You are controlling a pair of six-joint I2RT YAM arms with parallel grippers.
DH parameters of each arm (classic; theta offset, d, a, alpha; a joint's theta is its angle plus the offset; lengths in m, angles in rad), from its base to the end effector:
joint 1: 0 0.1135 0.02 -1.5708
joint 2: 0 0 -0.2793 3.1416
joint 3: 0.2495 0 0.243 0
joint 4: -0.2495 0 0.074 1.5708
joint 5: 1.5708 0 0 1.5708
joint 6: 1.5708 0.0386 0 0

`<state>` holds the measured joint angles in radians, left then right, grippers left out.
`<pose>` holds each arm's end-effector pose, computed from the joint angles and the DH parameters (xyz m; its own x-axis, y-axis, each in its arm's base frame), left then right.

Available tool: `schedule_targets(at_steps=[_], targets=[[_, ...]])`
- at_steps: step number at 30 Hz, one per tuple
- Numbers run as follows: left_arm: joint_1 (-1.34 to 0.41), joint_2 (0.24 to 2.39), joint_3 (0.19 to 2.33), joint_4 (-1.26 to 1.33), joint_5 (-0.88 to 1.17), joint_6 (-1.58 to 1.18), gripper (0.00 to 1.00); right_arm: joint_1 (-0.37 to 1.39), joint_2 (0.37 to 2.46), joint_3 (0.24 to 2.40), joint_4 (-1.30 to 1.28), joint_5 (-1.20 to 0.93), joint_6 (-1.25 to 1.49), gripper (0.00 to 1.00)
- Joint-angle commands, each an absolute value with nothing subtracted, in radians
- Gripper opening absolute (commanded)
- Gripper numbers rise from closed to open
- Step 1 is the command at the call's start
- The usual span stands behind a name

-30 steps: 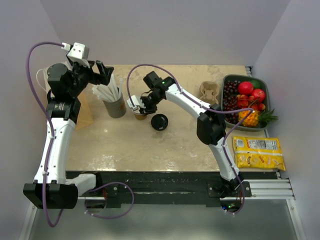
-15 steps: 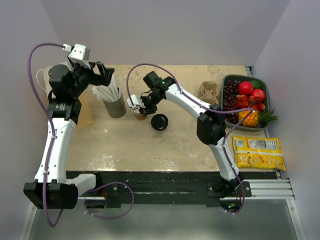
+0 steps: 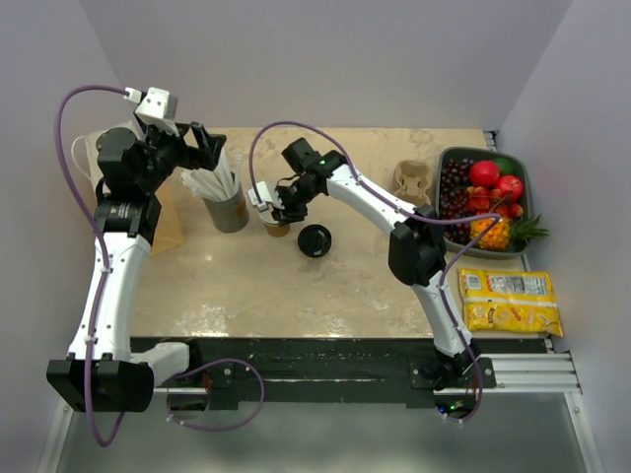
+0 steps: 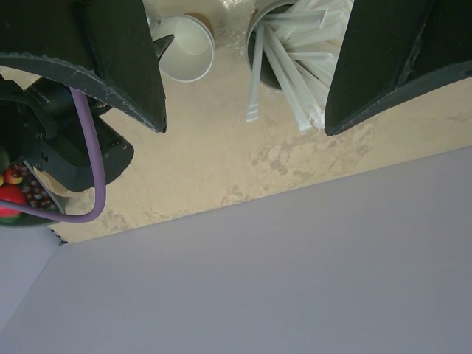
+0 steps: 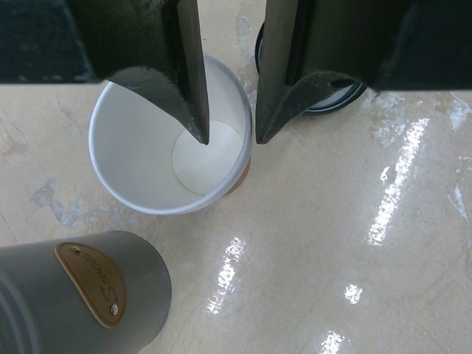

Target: Pack the takeout coffee

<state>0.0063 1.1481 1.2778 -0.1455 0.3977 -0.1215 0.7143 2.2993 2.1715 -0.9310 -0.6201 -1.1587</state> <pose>0.2408 -0.0134 0.4564 -0.0619 -0.1121 -0.9918 0.3767 0.9175 -0.1273 0.3622 0.3437 0.2595 0.4218 -0.6213 -0.6604 -0.9032 -0.3517 -0.2460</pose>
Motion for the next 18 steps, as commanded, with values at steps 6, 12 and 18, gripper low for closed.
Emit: schedule_targets(at_steps=[6,12,18], targets=[[0.011,1.123,1.266,-0.110,0.413,-0.146,0.92,0.716,2.260,2.203,-0.953,-0.632,-1.155,0.28],[0.011,1.123,1.262,-0.107,0.411,-0.146,0.92,0.718,2.263,2.209,-0.971,-0.618,-1.170,0.24],[0.011,1.121,1.255,-0.107,0.410,-0.144,0.92,0.718,2.263,2.212,-0.974,-0.615,-1.167,0.12]])
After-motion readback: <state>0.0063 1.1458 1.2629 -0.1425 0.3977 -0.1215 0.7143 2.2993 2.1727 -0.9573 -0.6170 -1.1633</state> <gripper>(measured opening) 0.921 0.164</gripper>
